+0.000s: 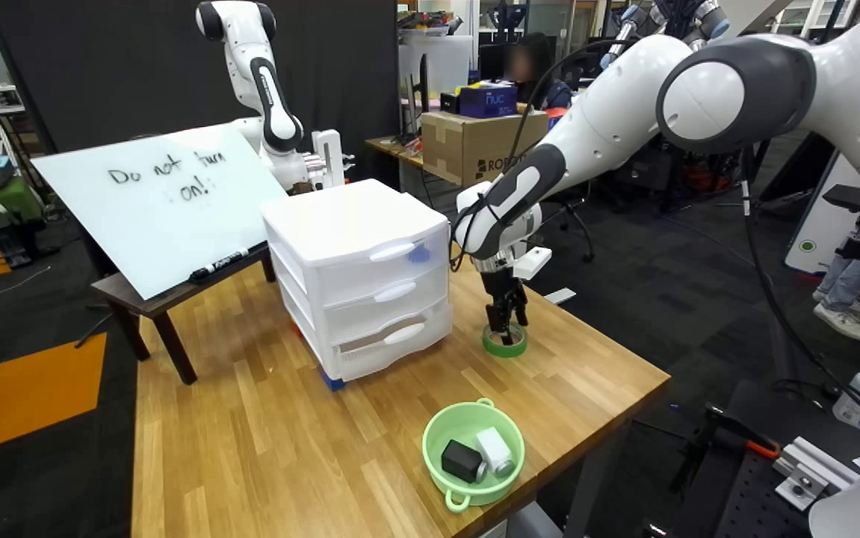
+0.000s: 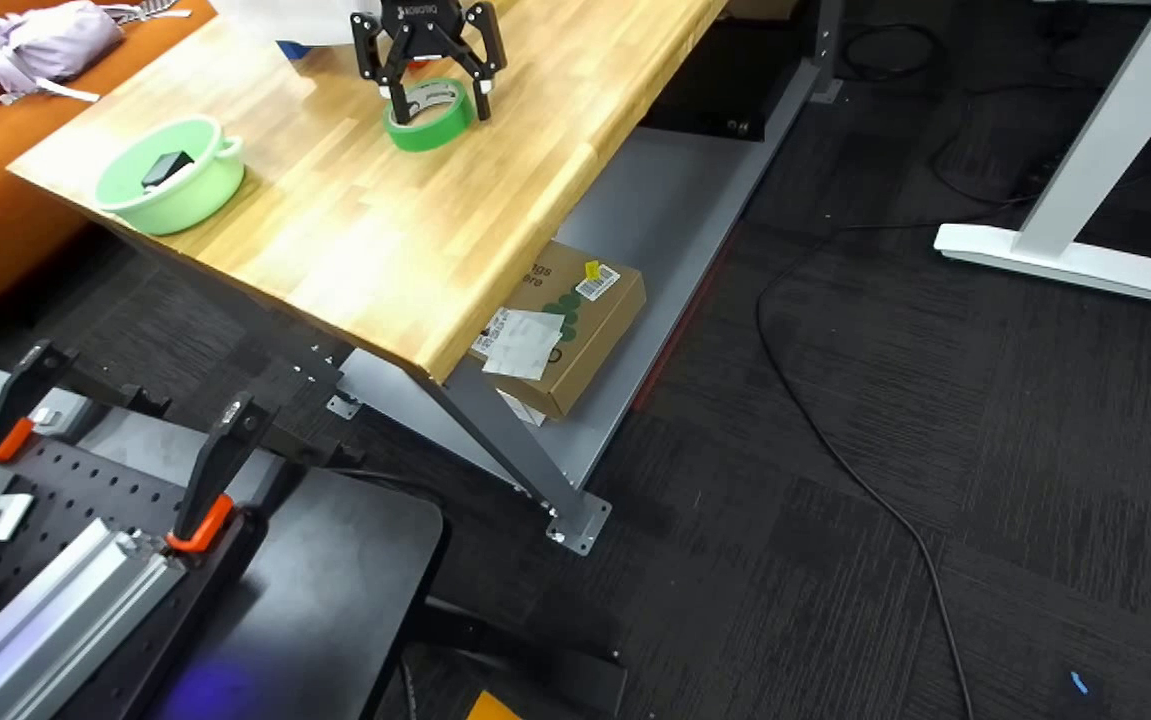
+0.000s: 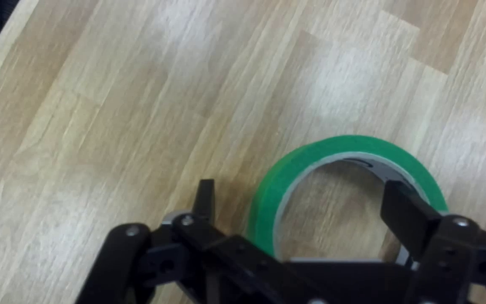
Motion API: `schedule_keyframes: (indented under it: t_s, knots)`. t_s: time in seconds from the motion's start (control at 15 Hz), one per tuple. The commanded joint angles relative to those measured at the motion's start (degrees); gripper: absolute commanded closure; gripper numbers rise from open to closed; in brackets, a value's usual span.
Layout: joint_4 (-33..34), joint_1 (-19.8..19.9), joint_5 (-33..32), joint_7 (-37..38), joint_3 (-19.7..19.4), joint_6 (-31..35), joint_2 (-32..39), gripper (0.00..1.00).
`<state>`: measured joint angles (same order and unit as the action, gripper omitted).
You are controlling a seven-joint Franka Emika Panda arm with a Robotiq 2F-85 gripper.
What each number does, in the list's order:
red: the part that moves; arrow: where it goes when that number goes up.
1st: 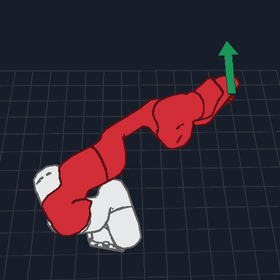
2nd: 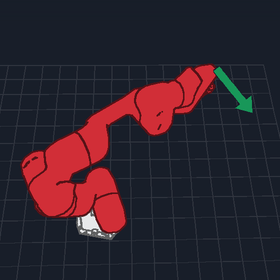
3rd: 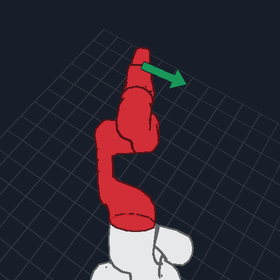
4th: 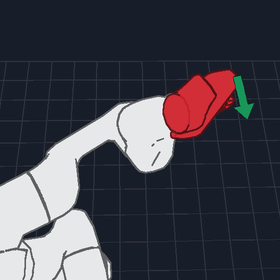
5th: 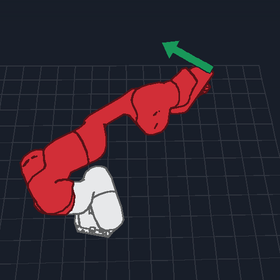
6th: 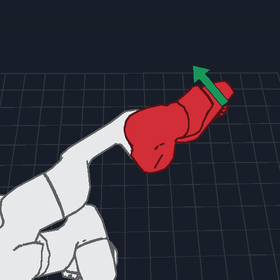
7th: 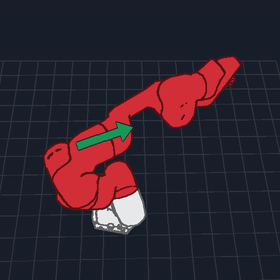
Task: Move the green tape forward and the light-green bowl to the left
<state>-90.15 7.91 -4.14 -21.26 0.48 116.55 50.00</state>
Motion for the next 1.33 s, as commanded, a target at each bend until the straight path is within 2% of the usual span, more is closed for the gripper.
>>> schedule_keyframes:
  t_s: [0.0,0.07,0.13,0.2,0.87,1.0,1.07,1.27]
  knots:
    - [0.98,0.23,-0.04,0.36,0.08,-0.66,0.41,0.00]
    - [0.92,0.18,-0.12,0.41,0.04,-0.55,0.33,0.00]
    - [0.74,0.12,-0.21,0.45,0.00,-0.25,0.18,0.10]
    - [0.62,0.09,-0.27,0.43,0.00,0.05,0.07,0.28]
    - [1.00,0.15,-0.38,0.30,-0.21,0.08,-0.08,0.98]
    - [0.72,0.12,-0.41,0.31,-0.20,0.25,-0.33,1.00]
    - [0.56,0.15,-0.38,0.25,-0.18,0.30,-0.44,0.96]
    - [0.15,0.17,-0.41,0.28,-0.22,0.47,-0.73,0.96]
